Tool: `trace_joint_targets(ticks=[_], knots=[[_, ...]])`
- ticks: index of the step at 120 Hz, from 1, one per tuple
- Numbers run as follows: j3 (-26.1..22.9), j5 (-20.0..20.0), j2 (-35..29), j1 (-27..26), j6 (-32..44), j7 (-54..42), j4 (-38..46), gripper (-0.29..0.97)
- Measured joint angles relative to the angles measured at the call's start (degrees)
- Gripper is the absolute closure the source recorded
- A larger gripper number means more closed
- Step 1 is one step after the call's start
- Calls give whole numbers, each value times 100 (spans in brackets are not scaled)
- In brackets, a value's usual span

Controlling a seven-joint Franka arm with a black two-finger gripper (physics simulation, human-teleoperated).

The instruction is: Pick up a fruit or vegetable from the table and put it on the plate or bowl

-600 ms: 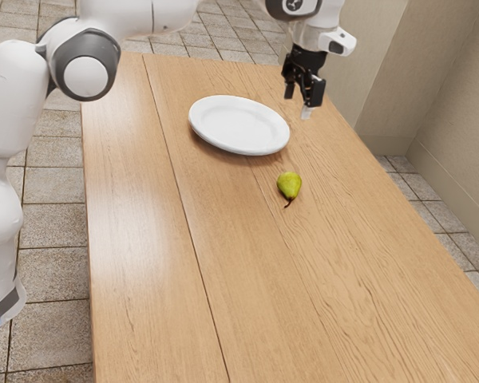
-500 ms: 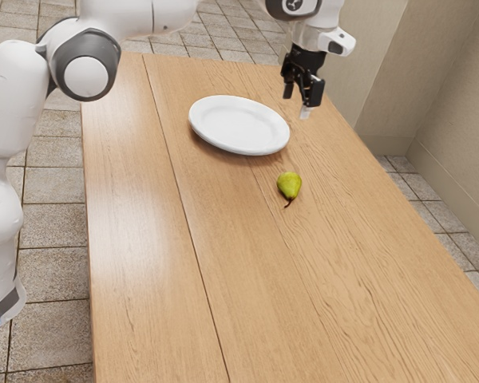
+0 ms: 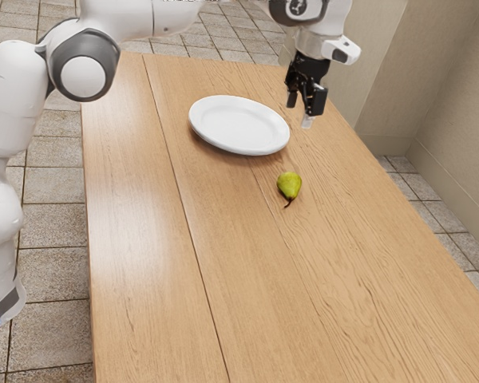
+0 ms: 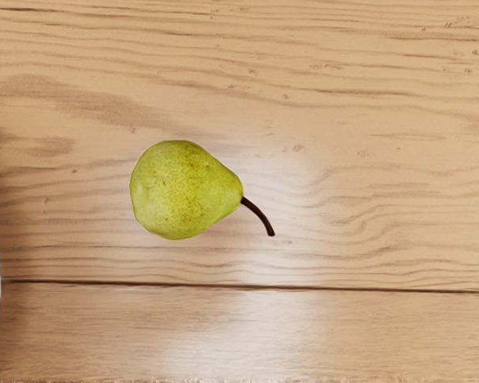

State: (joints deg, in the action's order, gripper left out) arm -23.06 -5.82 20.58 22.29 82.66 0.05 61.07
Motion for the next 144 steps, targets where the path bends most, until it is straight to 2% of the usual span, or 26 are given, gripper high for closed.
trace_joint_targets(ticks=[20, 36, 70, 96, 116, 144], knots=[[-128, 23, -67, 9, -30, -233, 363, 0], [-206, 11, -363, 15, 26, -535, 1091, 0], [387, 147, -439, -2, 237, -1028, 1550, 0], [389, -303, -329, -48, 522, -2393, 1559, 0], [-130, -584, 121, -52, 1096, -3502, 1567, 0], [-207, -777, 366, -41, 1658, -4685, 1645, 0]])
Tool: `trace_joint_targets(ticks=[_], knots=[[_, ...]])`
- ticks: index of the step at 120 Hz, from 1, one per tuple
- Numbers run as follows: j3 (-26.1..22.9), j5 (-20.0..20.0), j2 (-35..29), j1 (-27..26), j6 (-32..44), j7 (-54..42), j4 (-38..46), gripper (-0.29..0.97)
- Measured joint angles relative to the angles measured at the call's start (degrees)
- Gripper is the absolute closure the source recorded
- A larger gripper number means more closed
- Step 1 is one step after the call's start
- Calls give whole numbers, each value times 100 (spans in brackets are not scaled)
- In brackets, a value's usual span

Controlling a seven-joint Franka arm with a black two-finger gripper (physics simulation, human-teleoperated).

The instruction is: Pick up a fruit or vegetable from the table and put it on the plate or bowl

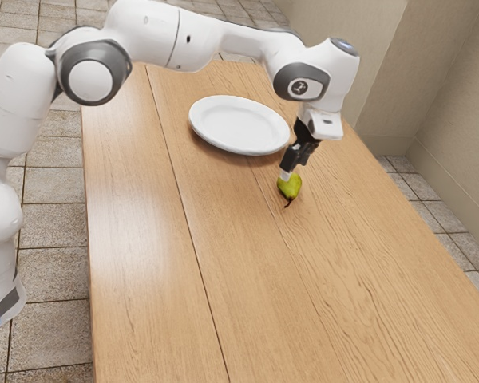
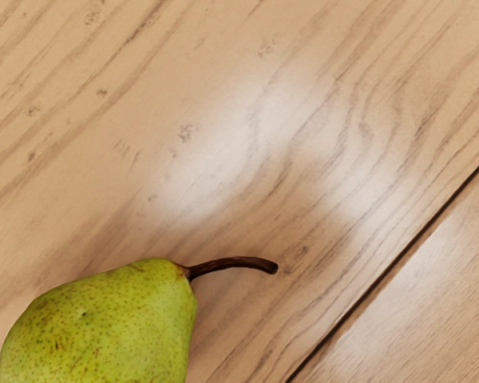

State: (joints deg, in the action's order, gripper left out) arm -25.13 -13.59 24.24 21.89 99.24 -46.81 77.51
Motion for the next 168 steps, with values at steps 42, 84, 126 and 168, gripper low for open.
trace_joint_targets(ticks=[42, 84, 126, 168], knots=[[124, -267, 143, 61, 398, -1104, 47, 0], [252, -316, 472, 80, 606, -1717, 49, 0], [335, -312, 658, 80, 732, -2061, 56, 0], [334, -290, 770, 80, 840, -2240, 56, 0]])
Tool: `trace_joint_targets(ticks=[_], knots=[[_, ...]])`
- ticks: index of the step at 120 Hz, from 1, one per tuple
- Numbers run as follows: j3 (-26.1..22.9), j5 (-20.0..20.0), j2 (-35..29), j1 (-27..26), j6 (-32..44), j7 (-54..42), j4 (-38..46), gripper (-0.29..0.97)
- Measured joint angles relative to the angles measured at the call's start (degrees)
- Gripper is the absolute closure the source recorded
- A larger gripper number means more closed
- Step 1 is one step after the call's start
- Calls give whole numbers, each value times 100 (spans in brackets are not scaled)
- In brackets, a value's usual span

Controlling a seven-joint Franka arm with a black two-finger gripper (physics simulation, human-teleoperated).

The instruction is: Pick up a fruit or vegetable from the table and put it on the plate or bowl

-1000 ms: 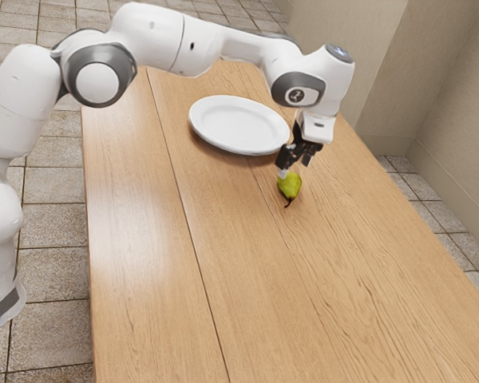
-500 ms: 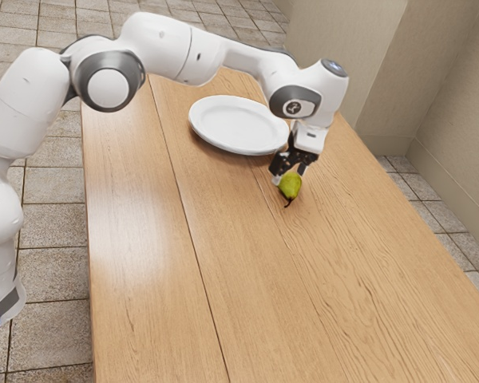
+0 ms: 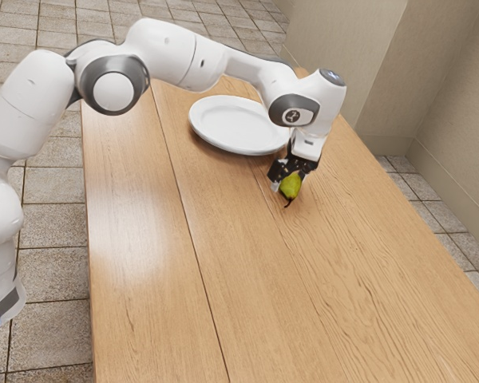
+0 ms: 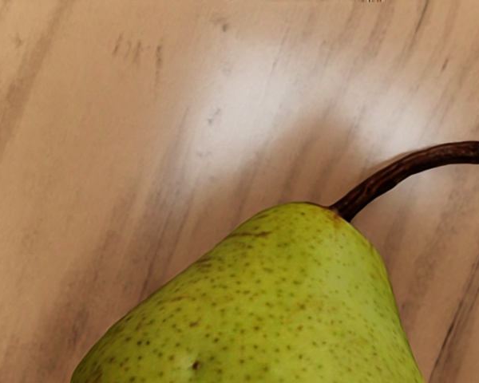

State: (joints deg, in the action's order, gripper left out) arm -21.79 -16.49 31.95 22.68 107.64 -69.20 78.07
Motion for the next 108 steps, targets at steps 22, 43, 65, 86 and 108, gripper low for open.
trace_joint_targets(ticks=[22, 43, 65, 86, 108], knots=[[-11, 8, 28, -6, 17, -58, 0, 0], [-25, 17, 35, -9, 26, -95, 0, 5], [-27, 14, 29, -9, 76, -104, 0, 29], [-31, 5, -11, -8, 116, -95, -1, 30], [-95, 9, -217, -14, 119, -74, -8, 29]])
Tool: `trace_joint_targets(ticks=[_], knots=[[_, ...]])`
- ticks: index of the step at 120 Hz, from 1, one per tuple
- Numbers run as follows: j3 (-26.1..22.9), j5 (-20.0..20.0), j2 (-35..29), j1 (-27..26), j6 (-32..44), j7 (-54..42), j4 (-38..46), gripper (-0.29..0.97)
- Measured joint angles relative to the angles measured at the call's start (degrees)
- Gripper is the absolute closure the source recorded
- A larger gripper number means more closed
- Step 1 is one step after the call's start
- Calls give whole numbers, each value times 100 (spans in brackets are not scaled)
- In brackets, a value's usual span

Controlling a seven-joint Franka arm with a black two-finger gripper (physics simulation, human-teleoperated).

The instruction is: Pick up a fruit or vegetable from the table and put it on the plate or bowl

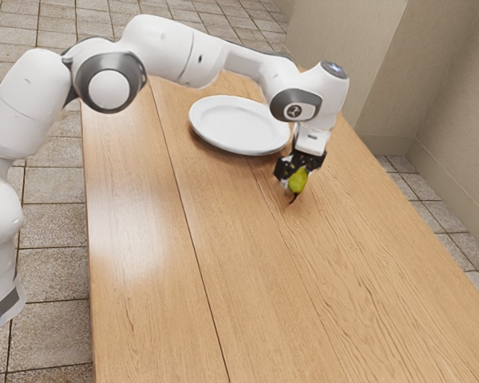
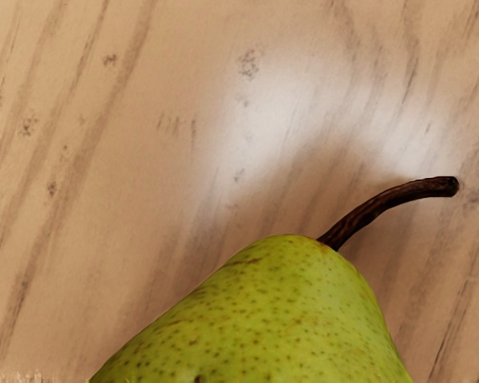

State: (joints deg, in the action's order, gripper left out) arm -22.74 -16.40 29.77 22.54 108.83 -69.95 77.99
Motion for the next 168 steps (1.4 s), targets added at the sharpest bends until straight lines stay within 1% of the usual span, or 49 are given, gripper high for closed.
trace_joint_targets(ticks=[16, 27, 44, 56, 79, 94, 118, 140, 142, 146, 152, 158, 168], knots=[[62, 12, -167, 1, -55, 32, 7, 30], [300, 32, -217, 3, -110, 50, 8, 28], [569, 67, -293, 8, -172, 69, 9, 33], [700, 77, -534, 4, -194, 78, 8, 34], [1195, 161, -747, 12, -236, 72, 8, 35], [1513, 259, -757, 81, -278, 56, 25, 36], [2226, 554, -598, 106, -284, -14, 9, 36], [2348, 689, -250, 205, -184, -87, -154, 36], [2349, 695, -244, 208, -177, -92, -157, 35], [2351, 707, -238, 212, -170, -103, -162, 27], [2352, 725, -241, 217, -166, -118, -165, 19], [2365, 788, -251, 216, -171, -133, -167, 14], [2513, 1008, -265, 222, -185, -155, -167, 8]])
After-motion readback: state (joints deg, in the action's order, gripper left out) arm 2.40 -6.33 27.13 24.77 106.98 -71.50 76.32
